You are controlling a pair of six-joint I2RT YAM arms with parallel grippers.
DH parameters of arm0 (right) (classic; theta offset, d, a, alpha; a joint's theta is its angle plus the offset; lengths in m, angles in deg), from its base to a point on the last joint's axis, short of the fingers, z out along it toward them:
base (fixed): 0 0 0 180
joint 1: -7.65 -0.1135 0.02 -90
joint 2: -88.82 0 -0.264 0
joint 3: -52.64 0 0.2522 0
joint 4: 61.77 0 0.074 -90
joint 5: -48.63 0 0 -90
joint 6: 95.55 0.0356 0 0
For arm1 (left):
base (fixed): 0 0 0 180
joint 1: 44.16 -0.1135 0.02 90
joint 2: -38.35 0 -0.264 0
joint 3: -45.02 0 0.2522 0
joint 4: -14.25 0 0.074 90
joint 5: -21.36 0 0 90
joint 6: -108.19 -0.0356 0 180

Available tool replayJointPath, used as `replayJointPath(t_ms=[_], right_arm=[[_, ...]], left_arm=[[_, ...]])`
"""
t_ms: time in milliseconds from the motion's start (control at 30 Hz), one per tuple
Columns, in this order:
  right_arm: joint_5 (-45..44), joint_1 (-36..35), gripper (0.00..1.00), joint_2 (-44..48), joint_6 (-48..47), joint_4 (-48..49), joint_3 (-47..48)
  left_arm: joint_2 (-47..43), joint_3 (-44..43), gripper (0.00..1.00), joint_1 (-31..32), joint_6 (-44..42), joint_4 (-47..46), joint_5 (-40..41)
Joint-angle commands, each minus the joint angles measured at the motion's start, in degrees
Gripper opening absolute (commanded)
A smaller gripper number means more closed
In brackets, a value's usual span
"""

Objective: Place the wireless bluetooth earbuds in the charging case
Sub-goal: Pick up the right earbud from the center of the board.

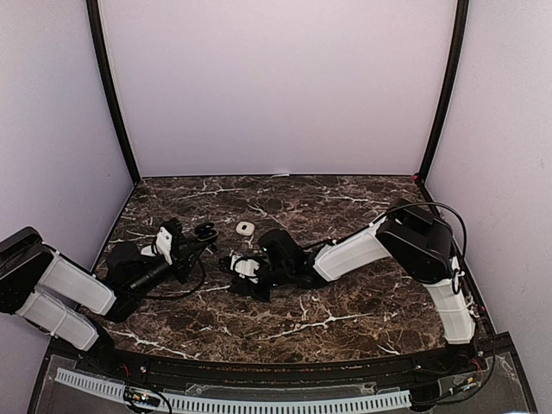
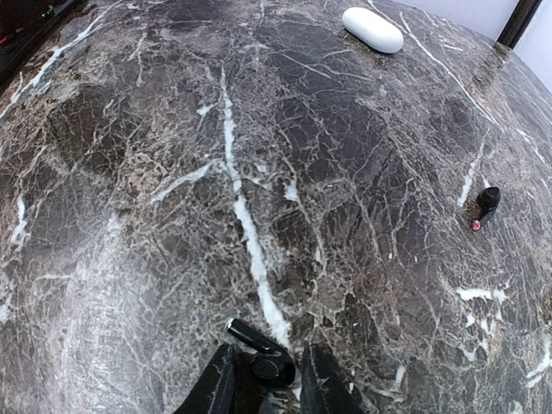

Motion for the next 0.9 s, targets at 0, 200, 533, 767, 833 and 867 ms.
replayJointPath(t_ms=[0,200,533,767,833,867], right_arm=[[-0.88,0.68,0.22,0.65,0.77,-2.03,-1.26],[-1.47,0.69,0.16,1.02,1.34,-0.84,-1.49],[-4.47,0.69,0.13,7.70,1.41,4.14,-8.31],[-10.28,-0.02,0.13,19.37,1.33,7.52,-20.16],[-12.71,-0.67,0.13,23.06,1.60,8.13,-23.18],[-14.27,-1.15,0.13,24.83,1.66,8.16,-24.43]], left_arm=[[-0.87,0.41,0.09,-0.26,-0.17,-0.90,-0.20],[-0.67,0.38,0.09,-0.26,-0.39,-1.07,-0.56],[0.04,0.19,0.09,-0.26,-3.08,-1.70,-6.61],[2.92,0.02,0.08,-0.26,-5.68,-5.66,-17.90],[4.20,-0.07,0.08,-0.14,-5.62,-7.41,-20.71],[4.89,-0.14,0.07,-0.11,-5.44,-8.35,-21.96]])
